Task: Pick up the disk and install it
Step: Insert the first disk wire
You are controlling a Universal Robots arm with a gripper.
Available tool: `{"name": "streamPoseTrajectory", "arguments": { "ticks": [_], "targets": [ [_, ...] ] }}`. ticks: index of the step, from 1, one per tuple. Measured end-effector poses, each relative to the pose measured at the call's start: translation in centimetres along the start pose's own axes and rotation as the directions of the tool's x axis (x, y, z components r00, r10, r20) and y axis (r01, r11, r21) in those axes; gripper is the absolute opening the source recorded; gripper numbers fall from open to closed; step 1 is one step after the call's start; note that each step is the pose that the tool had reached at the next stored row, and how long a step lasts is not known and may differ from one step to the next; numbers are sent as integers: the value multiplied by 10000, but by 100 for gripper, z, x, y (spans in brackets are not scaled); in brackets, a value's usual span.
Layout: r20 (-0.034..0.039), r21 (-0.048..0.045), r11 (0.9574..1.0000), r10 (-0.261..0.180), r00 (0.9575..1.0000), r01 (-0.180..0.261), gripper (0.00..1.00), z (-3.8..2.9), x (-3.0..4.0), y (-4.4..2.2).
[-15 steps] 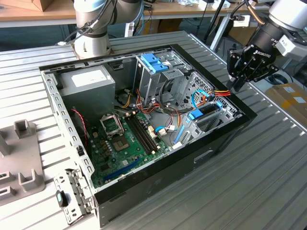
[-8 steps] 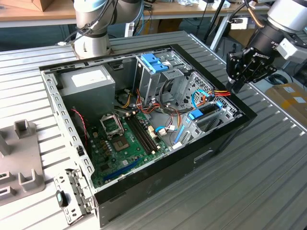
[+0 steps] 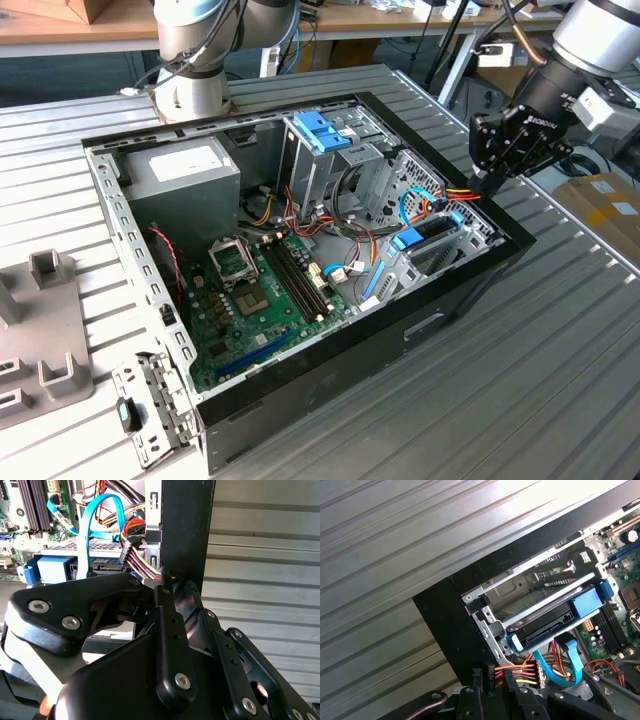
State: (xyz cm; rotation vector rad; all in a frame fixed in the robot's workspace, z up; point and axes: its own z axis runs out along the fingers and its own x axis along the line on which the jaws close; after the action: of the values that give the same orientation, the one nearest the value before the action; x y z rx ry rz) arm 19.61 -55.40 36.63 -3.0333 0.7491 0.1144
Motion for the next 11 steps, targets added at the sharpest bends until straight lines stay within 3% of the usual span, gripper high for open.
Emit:
{"name": "streamPoseTrajectory", "arguments": {
  "ticks": [7,9,11],
  "targets": [
    [1,1,10000,-1,10000,1,30,11,1,0],
    [1,1,10000,-2,10000,2,22,12,1,0],
    [-1,-1,10000,-1,10000,1,22,11,1,0]
  ]
}}
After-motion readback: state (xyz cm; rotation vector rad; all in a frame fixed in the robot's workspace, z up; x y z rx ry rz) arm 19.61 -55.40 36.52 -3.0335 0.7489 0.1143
